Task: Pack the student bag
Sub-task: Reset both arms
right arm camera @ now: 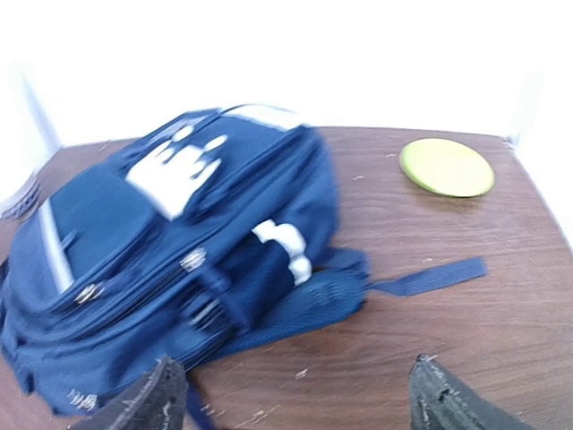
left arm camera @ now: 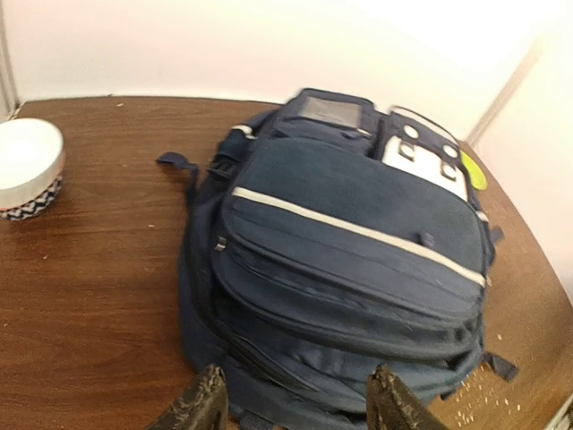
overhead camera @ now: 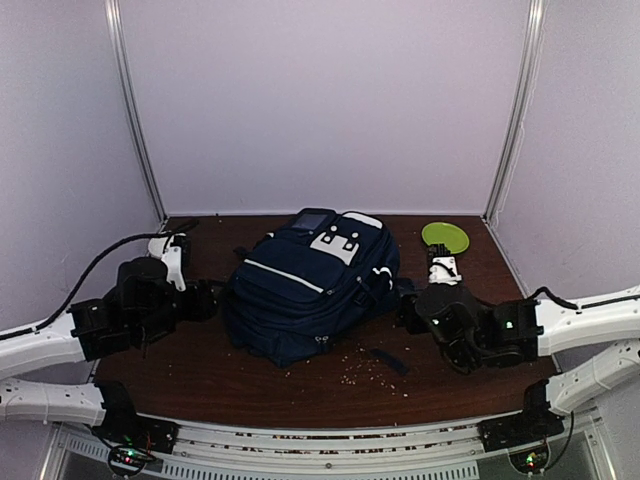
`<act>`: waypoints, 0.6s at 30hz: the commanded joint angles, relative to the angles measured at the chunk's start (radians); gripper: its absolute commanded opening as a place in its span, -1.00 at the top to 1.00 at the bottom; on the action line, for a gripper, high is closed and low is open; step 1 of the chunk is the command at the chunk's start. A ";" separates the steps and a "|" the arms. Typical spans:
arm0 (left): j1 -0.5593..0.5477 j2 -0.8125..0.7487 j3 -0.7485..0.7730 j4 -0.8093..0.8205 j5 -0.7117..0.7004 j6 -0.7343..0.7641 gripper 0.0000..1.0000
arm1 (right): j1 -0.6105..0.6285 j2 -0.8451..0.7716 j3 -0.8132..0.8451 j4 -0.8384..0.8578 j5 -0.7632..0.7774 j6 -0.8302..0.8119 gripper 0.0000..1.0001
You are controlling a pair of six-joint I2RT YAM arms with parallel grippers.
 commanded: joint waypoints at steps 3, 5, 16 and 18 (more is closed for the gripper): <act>0.220 0.018 0.147 -0.032 0.128 0.035 -0.94 | -0.260 -0.219 -0.050 0.007 -0.230 -0.042 -0.81; 0.293 0.038 0.223 -0.079 0.101 0.058 -0.96 | -0.387 -0.265 -0.034 0.034 -0.361 -0.049 -0.83; 0.424 0.022 0.551 -0.305 0.015 0.374 -0.96 | -0.611 -0.492 0.134 0.033 -0.405 -0.324 -0.84; 0.423 -0.033 0.499 -0.282 -0.001 0.427 -0.96 | -0.610 -0.557 0.082 0.034 -0.393 -0.354 -0.93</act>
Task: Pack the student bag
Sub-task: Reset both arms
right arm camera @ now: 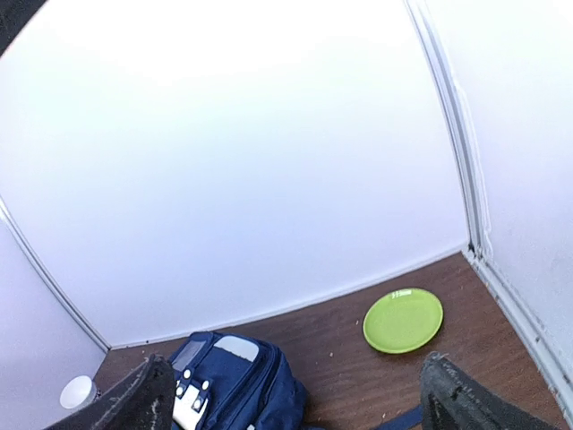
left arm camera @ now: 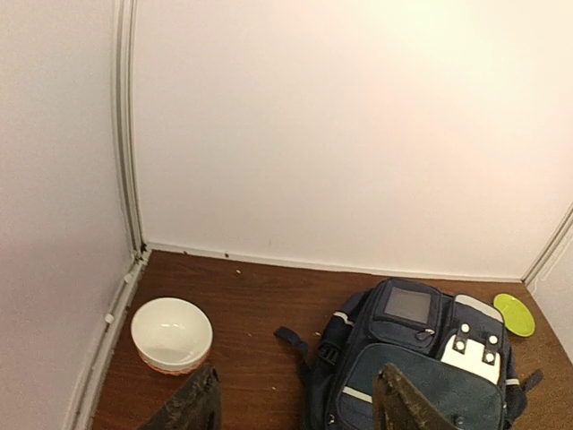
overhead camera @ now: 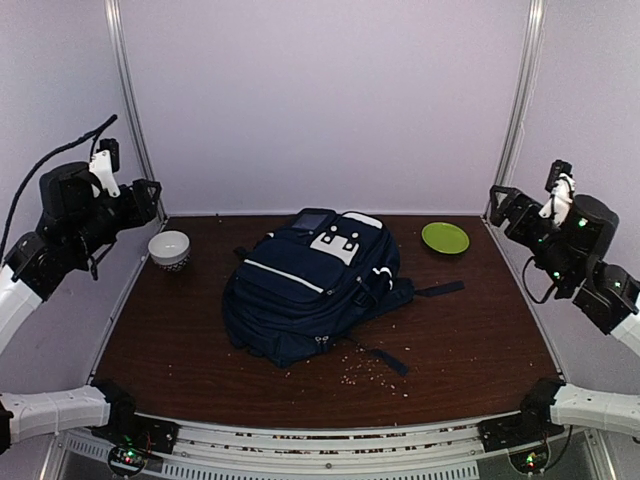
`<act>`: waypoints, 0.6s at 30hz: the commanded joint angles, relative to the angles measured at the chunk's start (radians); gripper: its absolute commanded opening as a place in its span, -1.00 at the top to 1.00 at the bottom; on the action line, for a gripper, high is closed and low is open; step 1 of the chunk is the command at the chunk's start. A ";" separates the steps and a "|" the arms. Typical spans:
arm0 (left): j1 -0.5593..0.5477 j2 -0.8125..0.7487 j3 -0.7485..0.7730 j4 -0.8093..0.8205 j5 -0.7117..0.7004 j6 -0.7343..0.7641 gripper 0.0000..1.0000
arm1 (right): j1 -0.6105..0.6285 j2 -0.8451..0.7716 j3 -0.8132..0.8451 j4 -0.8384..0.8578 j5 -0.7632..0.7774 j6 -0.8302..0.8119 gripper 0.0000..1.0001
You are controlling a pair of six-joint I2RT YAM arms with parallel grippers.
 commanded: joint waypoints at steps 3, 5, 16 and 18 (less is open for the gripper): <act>0.004 -0.159 -0.182 0.021 -0.075 0.192 -0.96 | -0.005 -0.194 -0.168 0.040 0.022 -0.155 -0.99; 0.005 -0.203 -0.275 0.066 -0.069 0.192 -0.96 | -0.005 -0.261 -0.257 0.069 0.038 -0.168 -0.99; 0.005 -0.171 -0.291 0.060 -0.134 0.137 -0.96 | -0.005 -0.405 -0.473 0.344 0.163 -0.043 -0.99; 0.005 -0.163 -0.287 0.055 -0.131 0.133 -0.96 | -0.005 -0.402 -0.469 0.336 0.184 -0.040 -0.99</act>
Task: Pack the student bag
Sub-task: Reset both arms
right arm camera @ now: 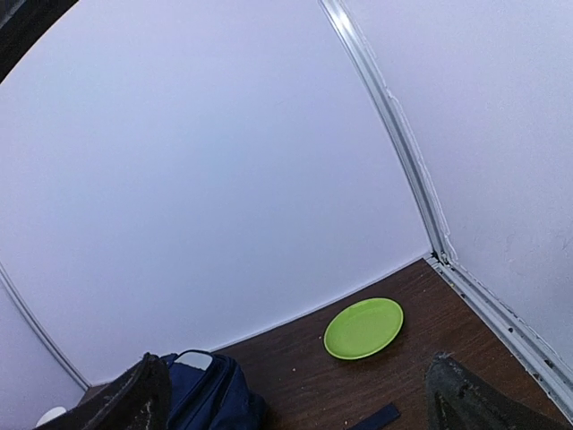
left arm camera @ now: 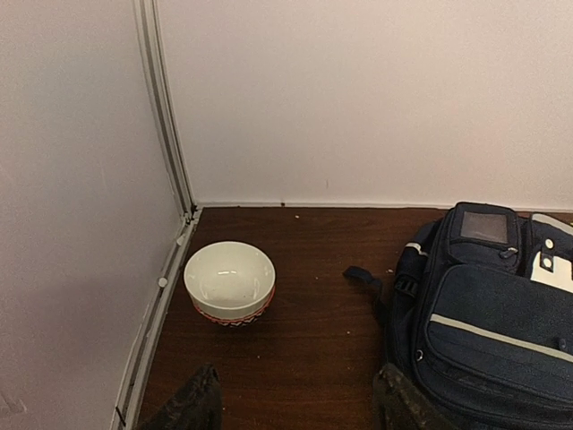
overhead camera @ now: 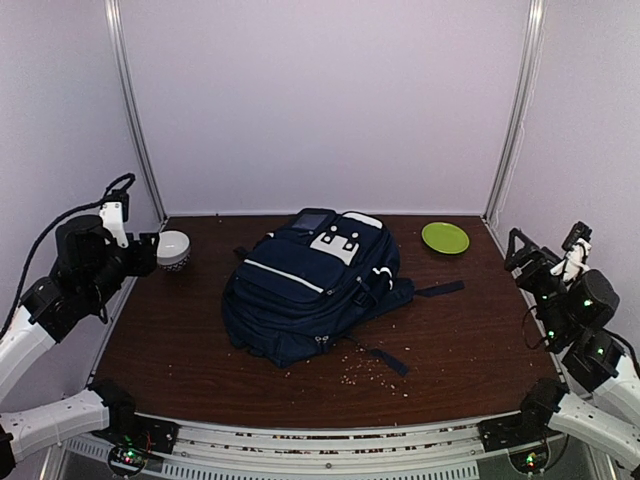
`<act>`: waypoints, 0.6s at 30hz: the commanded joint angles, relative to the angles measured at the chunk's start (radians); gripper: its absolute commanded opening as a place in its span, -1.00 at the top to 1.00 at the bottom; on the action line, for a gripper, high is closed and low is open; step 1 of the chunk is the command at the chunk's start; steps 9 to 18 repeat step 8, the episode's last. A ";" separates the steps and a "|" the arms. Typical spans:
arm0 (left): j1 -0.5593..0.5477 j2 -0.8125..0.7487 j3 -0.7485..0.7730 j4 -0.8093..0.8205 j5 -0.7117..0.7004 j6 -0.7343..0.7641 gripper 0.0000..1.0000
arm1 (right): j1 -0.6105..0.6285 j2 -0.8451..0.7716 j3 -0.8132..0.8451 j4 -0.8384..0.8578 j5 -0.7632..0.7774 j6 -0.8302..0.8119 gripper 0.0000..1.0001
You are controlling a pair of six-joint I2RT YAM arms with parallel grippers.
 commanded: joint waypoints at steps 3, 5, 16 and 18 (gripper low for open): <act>0.005 0.026 0.041 0.018 -0.078 -0.074 -0.96 | -0.005 0.014 0.003 0.073 0.082 0.024 -0.99; 0.005 0.034 0.050 0.008 -0.119 -0.112 -0.95 | -0.005 0.031 0.007 0.070 0.083 0.023 -0.99; 0.004 0.060 0.085 -0.033 -0.144 -0.145 -0.96 | -0.004 0.051 0.001 0.072 0.084 0.026 -0.99; 0.004 0.060 0.085 -0.033 -0.144 -0.145 -0.96 | -0.004 0.051 0.001 0.072 0.084 0.026 -0.99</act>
